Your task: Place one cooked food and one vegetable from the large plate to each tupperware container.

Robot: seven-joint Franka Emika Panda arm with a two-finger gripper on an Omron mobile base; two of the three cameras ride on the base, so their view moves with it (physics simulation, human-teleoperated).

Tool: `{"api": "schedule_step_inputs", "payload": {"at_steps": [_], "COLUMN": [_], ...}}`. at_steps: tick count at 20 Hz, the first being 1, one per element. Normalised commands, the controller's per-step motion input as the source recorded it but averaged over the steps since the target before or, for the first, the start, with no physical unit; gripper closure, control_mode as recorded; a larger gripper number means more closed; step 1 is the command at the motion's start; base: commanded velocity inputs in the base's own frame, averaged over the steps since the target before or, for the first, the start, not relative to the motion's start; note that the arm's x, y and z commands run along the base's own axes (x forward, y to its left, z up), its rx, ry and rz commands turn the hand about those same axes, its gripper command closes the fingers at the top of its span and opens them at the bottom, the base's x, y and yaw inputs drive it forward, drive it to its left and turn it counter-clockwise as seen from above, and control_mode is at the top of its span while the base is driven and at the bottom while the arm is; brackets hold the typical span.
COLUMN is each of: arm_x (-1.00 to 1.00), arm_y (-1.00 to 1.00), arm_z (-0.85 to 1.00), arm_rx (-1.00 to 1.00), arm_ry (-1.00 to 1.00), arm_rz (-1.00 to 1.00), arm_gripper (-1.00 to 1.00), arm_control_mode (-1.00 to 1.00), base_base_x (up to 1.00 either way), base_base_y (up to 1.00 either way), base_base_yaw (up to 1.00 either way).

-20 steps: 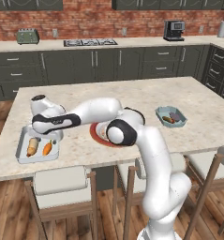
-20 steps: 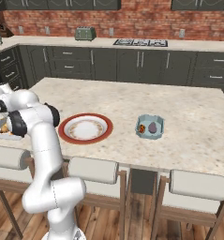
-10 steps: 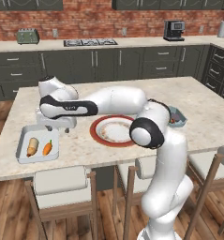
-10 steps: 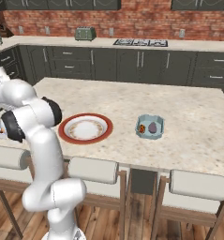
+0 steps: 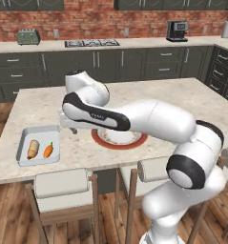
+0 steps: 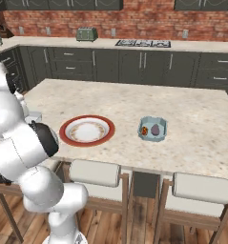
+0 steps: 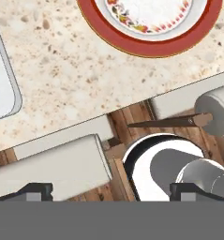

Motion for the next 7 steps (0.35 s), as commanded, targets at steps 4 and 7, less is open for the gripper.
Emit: {"api": "schedule_step_inputs", "payload": {"at_steps": [4, 7], "arm_x": [-0.83, -0.94], "arm_y": [-1.00, -1.00], "arm_z": [0.46, 0.35], "arm_rx": [0.04, 0.04], "arm_ry": [0.00, -0.10], "arm_rz": [0.18, 0.20], "arm_gripper": [-1.00, -1.00], "arm_control_mode": [-1.00, -1.00], "base_base_x": [0.00, 0.00], "base_base_y": [0.00, 0.00], "base_base_yaw": [0.00, 0.00]}}
